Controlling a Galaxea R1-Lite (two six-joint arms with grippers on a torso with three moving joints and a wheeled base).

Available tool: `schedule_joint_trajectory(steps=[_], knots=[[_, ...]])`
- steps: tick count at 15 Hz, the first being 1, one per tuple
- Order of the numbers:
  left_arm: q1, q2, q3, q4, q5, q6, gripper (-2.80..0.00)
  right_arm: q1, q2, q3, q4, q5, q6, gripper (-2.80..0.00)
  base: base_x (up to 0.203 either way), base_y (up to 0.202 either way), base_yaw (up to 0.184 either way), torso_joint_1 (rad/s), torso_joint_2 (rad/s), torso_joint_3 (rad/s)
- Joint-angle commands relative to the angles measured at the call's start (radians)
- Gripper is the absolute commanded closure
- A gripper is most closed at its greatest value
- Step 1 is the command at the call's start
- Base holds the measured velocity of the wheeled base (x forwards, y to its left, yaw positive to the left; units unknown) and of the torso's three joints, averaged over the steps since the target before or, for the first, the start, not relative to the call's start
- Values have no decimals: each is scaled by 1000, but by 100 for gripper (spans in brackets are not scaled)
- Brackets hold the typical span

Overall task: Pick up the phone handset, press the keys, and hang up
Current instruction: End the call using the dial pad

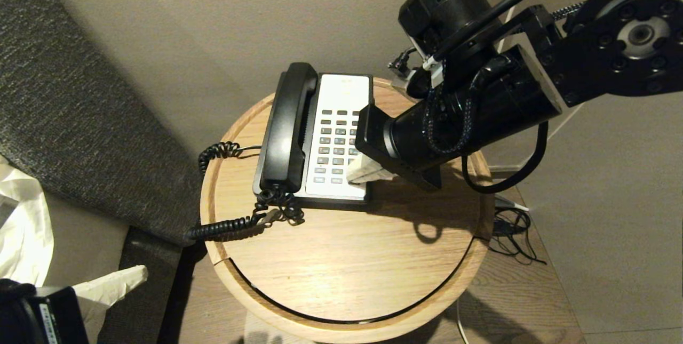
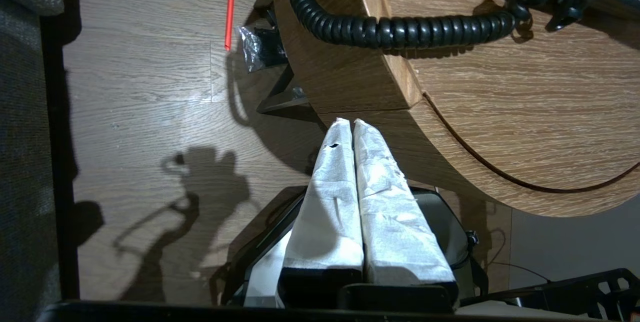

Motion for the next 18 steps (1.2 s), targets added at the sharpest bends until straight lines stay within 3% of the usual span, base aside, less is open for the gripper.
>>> schedule_joint_trajectory(steps=[1, 15, 18], knots=[[0, 1, 3, 1, 2, -3, 0, -2, 8, 2, 5, 0, 4, 0, 0, 0, 0, 0, 0, 0], [0, 3, 14, 1, 0, -5, 0, -2, -14, 9, 14, -15, 10, 0, 0, 0, 0, 0, 0, 0], [0, -8, 1, -1, 8, -5, 0, -1, -93, 3, 24, -16, 13, 0, 0, 0, 0, 0, 0, 0]])
